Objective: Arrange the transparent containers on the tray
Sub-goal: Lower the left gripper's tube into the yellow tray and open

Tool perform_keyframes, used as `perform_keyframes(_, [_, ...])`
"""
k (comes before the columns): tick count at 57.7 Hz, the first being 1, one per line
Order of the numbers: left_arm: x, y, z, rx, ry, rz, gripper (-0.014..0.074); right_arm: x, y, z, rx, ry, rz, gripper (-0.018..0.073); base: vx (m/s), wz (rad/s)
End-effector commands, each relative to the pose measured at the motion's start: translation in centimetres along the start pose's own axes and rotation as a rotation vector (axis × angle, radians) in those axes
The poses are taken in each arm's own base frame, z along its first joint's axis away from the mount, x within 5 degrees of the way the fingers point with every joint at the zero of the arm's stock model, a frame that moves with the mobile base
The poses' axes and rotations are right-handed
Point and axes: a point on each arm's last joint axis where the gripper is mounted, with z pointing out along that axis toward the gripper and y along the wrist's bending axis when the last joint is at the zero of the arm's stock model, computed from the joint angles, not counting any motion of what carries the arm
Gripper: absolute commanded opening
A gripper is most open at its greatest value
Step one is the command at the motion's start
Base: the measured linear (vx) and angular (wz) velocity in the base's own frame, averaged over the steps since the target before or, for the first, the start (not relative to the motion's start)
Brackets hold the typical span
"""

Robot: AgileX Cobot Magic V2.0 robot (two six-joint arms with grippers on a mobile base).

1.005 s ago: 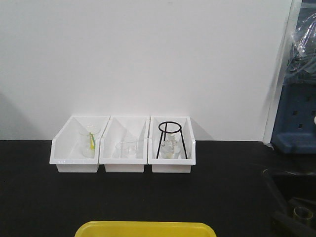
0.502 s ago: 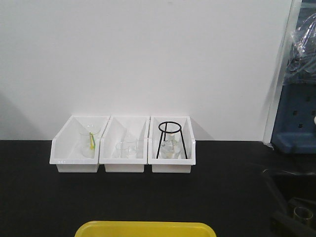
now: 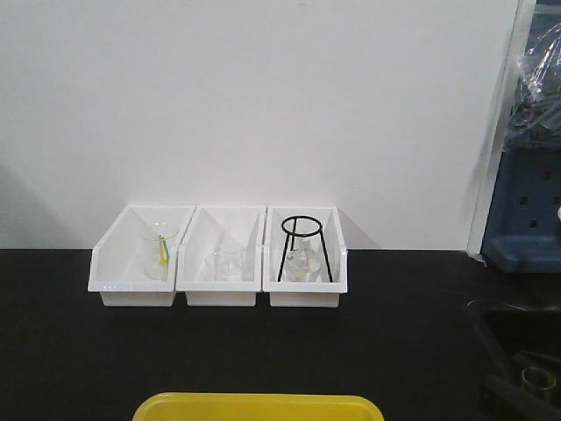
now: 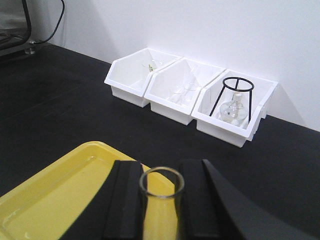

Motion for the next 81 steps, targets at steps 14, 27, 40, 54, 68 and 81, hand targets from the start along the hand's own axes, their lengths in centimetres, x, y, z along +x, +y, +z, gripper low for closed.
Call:
perform_keyframes(14, [-3.8, -1.1, 8.8, -0.097, 0.263, -0.119, 0.0002, -2.0, -0.1, -0.5, 0.005, -0.135, -0.09, -0.0011, 0.0, 0.0])
perform_keyframes(27, [-4.2, -1.4, 17.1, -0.156, 0.458, -0.092, 0.0002, -2.0, -0.1, -0.5, 0.005, -0.135, -0.09, -0.0011, 0.0, 0.0])
perform_keyframes(40, [-2.0, -0.8, 23.1, -0.215, 0.631, -0.094, 0.0002, -2.0, -0.1, -0.5, 0.005, -0.134, -0.089, -0.0011, 0.0, 0.0])
perform_keyframes(54, [0.7, -0.2, 25.7, -0.259, 0.732, -0.115, 0.0003, -2.0, -0.1, -0.5, 0.006, -0.132, -0.089, -0.0011, 0.0, 0.0])
perform_keyframes(68, [2.4, 0.3, 27.2, -0.282, 0.767, -0.141, 0.0024, -1.9, -0.1, -0.4, 0.01, -0.119, -0.089, -0.0011, 0.0, 0.0])
perform_keyframes(81, [3.7, 0.6, 28.3, -0.29, 0.782, -0.148, 0.013, -1.9, -0.1, -0.4, 0.01, -0.119, -0.089, -0.0011, 0.0, 0.0])
